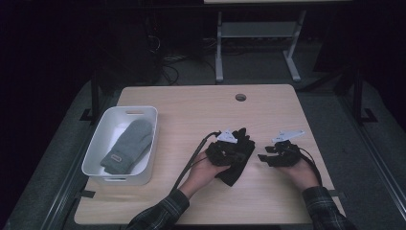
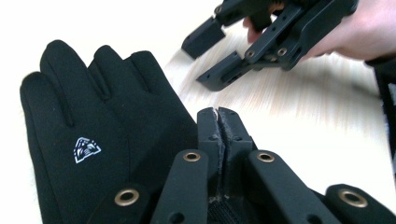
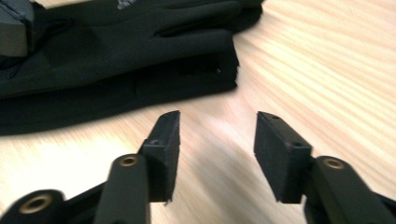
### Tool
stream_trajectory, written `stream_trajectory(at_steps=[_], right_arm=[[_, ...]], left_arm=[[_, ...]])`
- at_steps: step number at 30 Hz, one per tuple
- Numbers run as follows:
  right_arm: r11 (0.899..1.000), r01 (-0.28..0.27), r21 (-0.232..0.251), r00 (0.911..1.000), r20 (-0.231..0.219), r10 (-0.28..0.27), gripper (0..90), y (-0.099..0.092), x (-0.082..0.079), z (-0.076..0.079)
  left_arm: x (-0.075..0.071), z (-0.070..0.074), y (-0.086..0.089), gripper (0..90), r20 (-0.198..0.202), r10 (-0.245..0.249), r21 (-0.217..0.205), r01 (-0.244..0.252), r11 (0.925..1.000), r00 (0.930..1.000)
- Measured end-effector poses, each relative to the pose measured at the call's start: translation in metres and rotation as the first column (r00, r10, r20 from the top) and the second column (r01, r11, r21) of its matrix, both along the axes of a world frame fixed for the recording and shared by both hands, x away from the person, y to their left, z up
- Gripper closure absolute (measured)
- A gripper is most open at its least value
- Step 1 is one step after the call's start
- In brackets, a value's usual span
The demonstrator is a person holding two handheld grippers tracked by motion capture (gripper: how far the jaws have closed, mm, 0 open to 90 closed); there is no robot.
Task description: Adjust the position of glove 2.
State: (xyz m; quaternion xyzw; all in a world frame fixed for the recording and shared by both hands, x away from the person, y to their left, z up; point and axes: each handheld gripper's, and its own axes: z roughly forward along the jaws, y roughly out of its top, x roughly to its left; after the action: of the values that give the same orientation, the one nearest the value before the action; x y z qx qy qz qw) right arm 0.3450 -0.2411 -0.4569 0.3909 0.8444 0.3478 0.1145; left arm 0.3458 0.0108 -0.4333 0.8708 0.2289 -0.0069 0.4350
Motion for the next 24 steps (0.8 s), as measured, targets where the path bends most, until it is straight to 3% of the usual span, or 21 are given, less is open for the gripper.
stream_trajectory(at_steps=[6, 11, 19, 23, 24], right_arm=[[1.000, 0.024, -0.004, 0.9997, 0.000, -0.024, 41.1, -0.005, 0.001, -0.002], [1.000, 0.027, -0.011, 0.9996, -0.002, -0.027, 38.7, -0.005, 0.002, -0.004], [0.999, 0.052, -0.008, 0.9987, -0.004, -0.052, 35.2, -0.009, 0.003, -0.005], [0.998, 0.059, -0.008, 0.9983, -0.004, -0.059, 34.1, -0.009, 0.003, -0.005], [0.998, 0.057, -0.013, 0.9984, -0.004, -0.057, 33.7, -0.009, 0.003, -0.005]], left_arm=[[-0.005, -0.018, -0.013, 89.0, -0.040, -0.038, 0.052, 0.040, 0.9979, 0.9985], [-0.007, -0.025, -0.014, 89.3, -0.064, -0.048, 0.120, 0.056, 0.9912, 0.9968], [-0.020, -0.021, 0.005, 89.3, -0.067, -0.060, 0.208, 0.072, 0.9755, 0.9960], [-0.026, -0.022, 0.019, 89.2, -0.056, -0.062, 0.270, 0.075, 0.9599, 0.9965], [-0.027, -0.023, 0.022, 89.2, -0.060, -0.056, 0.264, 0.070, 0.9619, 0.9966]])
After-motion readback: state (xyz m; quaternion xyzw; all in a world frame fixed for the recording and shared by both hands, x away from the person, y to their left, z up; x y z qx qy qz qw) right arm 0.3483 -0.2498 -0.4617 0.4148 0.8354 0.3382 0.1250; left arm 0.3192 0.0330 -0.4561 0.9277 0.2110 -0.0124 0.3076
